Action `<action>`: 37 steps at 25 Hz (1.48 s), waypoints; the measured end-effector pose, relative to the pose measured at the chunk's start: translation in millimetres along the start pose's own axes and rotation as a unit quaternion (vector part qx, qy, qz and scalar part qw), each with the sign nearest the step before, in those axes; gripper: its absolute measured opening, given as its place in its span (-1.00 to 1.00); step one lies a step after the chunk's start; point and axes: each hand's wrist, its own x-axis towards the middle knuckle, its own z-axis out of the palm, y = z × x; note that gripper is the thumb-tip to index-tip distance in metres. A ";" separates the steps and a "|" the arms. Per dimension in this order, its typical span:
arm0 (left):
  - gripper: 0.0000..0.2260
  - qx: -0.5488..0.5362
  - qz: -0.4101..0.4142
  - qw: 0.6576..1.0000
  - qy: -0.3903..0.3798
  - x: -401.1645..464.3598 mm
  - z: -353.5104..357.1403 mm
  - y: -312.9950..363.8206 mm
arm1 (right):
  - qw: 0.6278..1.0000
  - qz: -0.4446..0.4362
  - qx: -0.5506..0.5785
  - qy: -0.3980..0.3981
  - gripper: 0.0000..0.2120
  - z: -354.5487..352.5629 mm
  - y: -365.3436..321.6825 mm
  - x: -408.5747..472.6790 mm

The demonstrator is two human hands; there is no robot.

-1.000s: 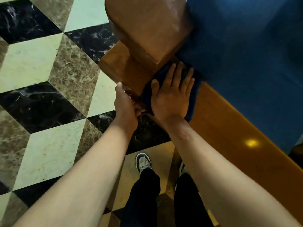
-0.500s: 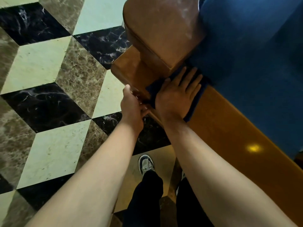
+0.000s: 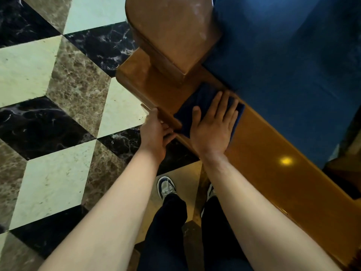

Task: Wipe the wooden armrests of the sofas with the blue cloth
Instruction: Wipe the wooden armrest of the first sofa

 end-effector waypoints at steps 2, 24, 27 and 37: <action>-0.62 0.017 -0.023 1.000 0.008 -2.4 -0.4 -2.0 | 0.993 -0.110 -0.033 -0.040 -0.32 -6.2 31.4 -30.7; -0.64 0.096 0.029 0.995 0.017 -1.8 -4.7 25.4 | 0.967 -0.253 -0.034 -0.005 -0.41 24.0 -47.0 -14.4; -0.64 0.120 0.028 0.992 0.021 -11.9 0.7 2.2 | 0.945 -0.323 -0.043 0.004 -0.42 16.9 -22.0 -10.3; -0.42 0.169 -0.032 0.985 0.013 -93.0 67.9 -168.4 | 0.952 -0.296 -0.066 0.024 -0.27 -10.9 188.2 -92.1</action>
